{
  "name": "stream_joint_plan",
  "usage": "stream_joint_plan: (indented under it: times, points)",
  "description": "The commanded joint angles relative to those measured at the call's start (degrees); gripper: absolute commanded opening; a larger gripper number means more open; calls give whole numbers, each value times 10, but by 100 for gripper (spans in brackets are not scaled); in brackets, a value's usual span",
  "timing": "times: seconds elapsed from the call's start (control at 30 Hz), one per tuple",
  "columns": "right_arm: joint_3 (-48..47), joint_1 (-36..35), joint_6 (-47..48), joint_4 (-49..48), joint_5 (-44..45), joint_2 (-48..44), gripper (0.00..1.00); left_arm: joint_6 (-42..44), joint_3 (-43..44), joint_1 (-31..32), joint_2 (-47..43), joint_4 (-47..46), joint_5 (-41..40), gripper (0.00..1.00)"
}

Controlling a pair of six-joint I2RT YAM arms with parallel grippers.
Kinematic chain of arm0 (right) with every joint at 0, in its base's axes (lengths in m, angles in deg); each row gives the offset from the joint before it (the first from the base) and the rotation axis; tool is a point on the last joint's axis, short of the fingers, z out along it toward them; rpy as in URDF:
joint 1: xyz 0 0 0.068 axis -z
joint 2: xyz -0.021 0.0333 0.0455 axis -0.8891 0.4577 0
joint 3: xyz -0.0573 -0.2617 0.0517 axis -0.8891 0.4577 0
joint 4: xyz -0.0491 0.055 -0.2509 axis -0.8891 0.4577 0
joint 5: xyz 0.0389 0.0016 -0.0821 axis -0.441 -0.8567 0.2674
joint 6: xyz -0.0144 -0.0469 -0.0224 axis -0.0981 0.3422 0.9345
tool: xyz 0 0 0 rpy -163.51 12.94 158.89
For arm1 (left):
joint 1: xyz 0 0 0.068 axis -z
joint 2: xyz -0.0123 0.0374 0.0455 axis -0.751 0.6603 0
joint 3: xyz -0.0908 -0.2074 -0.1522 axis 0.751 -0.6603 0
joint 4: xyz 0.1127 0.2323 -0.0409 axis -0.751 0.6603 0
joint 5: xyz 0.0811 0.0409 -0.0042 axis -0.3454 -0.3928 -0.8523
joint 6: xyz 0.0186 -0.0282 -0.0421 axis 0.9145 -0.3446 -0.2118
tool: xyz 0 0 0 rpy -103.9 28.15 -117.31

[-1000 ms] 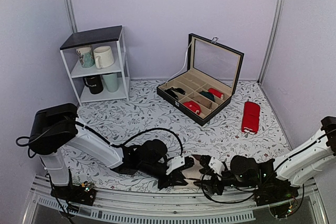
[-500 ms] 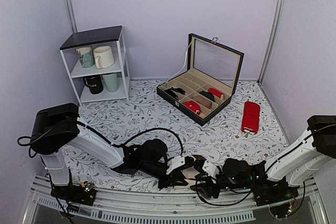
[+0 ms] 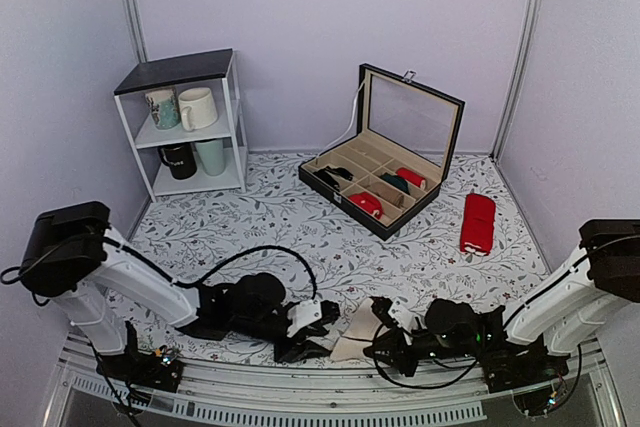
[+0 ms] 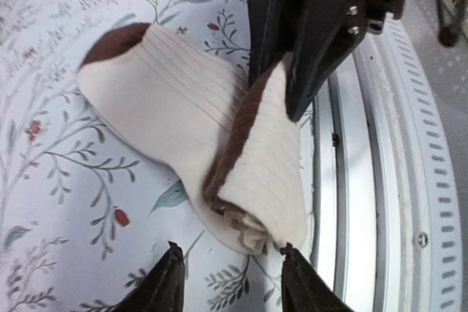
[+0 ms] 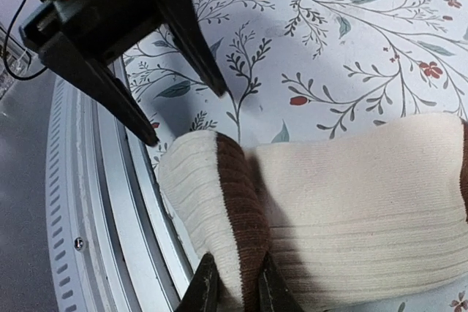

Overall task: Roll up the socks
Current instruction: Roll a pair of socks at the center of the board.

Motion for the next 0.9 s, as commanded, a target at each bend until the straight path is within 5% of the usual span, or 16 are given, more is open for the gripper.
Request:
stream_joint_plan:
  times: [0.0,0.07,0.47,0.87]
  points:
    - [13,21,-80,9,-65,49,12,90,-51,20,-100,-83,-81,48]
    - [8,25,-104,11,-94,76,12,131,-73,27,-117,-122,-84,57]
    - [9,27,-182,18,-126,132,12,186,-59,63,2,-179,-95,60]
    - [6,40,-180,21,-151,150,12,182,-56,80,32,-186,-112,60]
